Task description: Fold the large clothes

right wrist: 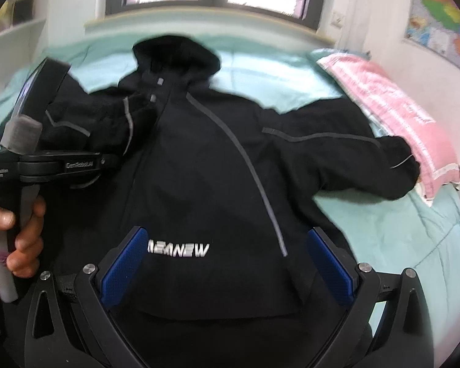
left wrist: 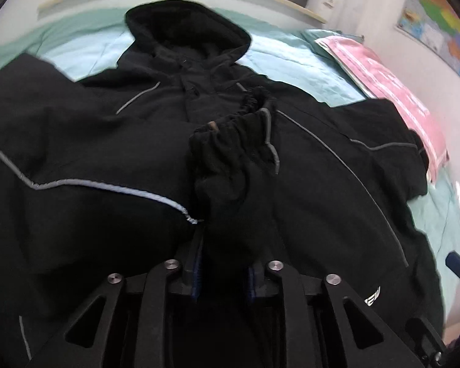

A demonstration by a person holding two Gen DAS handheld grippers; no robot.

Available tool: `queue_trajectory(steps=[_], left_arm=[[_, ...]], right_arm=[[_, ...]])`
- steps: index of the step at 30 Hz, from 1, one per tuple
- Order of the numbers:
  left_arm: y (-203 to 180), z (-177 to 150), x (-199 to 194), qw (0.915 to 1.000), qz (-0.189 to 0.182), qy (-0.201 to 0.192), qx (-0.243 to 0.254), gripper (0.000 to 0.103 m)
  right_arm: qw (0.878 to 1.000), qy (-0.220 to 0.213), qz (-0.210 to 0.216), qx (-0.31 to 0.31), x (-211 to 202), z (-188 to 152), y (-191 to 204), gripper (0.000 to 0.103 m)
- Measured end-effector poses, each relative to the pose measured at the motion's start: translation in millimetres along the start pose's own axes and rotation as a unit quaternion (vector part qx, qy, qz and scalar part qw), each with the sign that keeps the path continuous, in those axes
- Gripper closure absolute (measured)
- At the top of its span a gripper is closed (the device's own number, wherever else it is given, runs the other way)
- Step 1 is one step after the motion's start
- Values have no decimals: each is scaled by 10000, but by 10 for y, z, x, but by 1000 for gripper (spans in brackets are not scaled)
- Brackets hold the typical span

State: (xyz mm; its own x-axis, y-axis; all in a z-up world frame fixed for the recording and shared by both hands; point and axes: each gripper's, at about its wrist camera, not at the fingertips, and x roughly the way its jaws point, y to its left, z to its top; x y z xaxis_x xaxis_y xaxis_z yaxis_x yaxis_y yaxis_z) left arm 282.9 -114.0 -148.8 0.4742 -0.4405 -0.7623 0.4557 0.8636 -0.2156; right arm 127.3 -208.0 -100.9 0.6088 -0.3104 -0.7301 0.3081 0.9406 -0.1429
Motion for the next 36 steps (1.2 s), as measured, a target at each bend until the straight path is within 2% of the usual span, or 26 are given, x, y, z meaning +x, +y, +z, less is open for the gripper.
queue_trajectory(steps=[1,2,5,8,10,13,18,23,25,26,27,28,30,33,36], left_arm=[[-8,9,-44,9995,-317,13,-38,55],[18,4,-108,9983,-571,38,-112,46],[41,44,-358,9916,-1251,-5,-327,46],[23,60,-692,9887,-1443,-242,-329,46],[25,122,-914,9900,-1324,-390,-280,46],[126,204,-1122,9921,-1078,-567,-289,46],[575,155,-1490,9927,-657,-825,-592,46],[1081,85,-1622,9894,-219,-965,-1061,46],[1224,61,-1602,9881,-93,-944,-1213,46],[1277,48,-1584,9875,-69,-941,-1263,46],[1319,35,-1585,9871,-44,-942,-1292,46],[1358,24,-1577,9869,22,-946,-1308,46],[1389,15,-1555,9870,183,-944,-1289,46],[1386,32,-1551,9877,424,-940,-1172,46],[1367,93,-1540,9876,503,-998,-1103,46]], right_arm=[[10000,57,20,-33,24,-16,2,0],[9999,117,45,-55,53,-20,8,0],[9993,209,318,56,70,46,-21,0],[9976,157,649,203,32,180,-87,0],[9951,201,922,307,62,273,-115,0],[9861,500,1454,632,323,475,-175,9],[9702,860,1985,1094,765,669,-93,13],[9648,828,2215,1154,994,817,156,13],[9620,968,2228,1249,1126,849,244,15],[9610,1060,2196,1304,1189,855,263,29],[9592,1157,2197,1355,1250,855,277,50],[9557,1249,2249,1428,1308,848,289,51],[9549,1107,2290,1534,1291,855,247,64],[9637,655,2132,1466,1084,940,120,67],[9740,211,1783,1379,840,1102,-101,68]])
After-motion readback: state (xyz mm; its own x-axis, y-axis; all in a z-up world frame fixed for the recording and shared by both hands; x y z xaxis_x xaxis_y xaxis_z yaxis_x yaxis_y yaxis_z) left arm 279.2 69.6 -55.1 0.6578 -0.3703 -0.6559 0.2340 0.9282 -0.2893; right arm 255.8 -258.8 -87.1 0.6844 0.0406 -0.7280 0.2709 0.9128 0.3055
